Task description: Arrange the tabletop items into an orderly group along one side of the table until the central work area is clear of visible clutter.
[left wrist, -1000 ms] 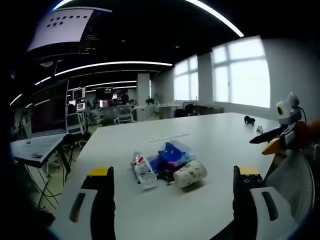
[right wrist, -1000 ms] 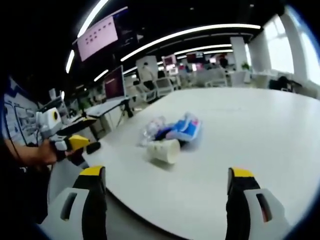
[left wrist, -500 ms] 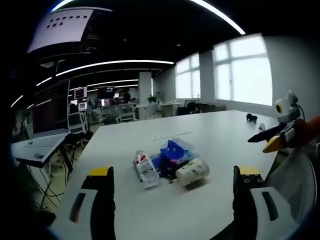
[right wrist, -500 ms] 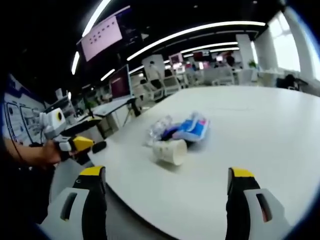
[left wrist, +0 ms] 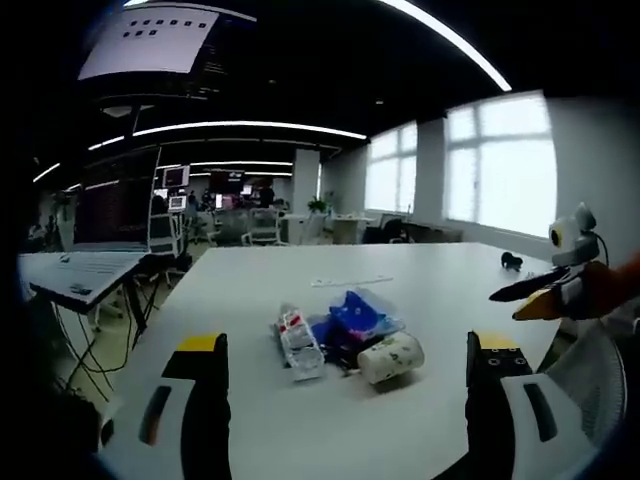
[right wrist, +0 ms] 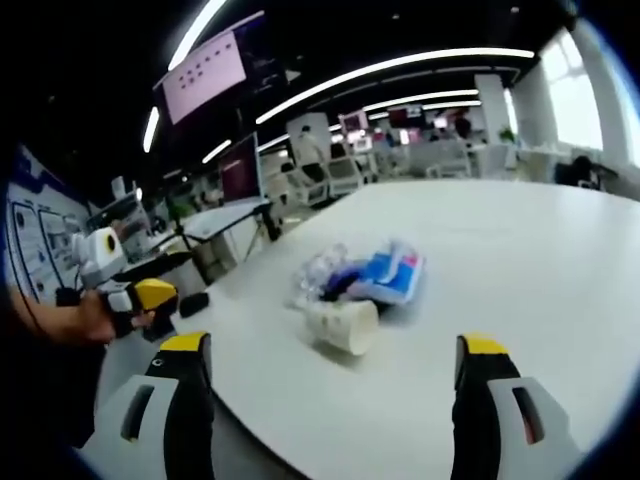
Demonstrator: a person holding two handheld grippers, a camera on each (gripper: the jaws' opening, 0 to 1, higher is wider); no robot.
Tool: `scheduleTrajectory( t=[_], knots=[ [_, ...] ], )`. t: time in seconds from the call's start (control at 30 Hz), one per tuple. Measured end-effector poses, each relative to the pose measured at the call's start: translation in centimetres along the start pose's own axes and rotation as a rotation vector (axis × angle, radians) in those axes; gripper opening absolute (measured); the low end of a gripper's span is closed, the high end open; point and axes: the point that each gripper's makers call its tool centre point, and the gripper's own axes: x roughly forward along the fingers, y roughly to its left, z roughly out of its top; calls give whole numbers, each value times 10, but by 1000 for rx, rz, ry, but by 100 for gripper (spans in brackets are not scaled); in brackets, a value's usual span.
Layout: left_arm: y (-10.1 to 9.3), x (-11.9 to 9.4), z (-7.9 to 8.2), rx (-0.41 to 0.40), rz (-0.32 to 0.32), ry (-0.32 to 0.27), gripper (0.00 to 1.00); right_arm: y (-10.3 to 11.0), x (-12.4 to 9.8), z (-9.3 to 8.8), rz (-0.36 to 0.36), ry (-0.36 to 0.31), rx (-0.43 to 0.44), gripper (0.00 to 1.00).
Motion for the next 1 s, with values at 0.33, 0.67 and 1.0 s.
scheduleTrajectory(
  t=[0.33,0.67,1.0],
  knots=[
    [-5,2,0,27,-22,2,100,13,19,19,29,-10,-34,100],
    [7,6,6,50,-2,-6,100,10,41,47,31,-34,-56,99],
    [4,7,10,75,-17,-9,100,8,81,85,61,-31,-96,98]
  ],
)
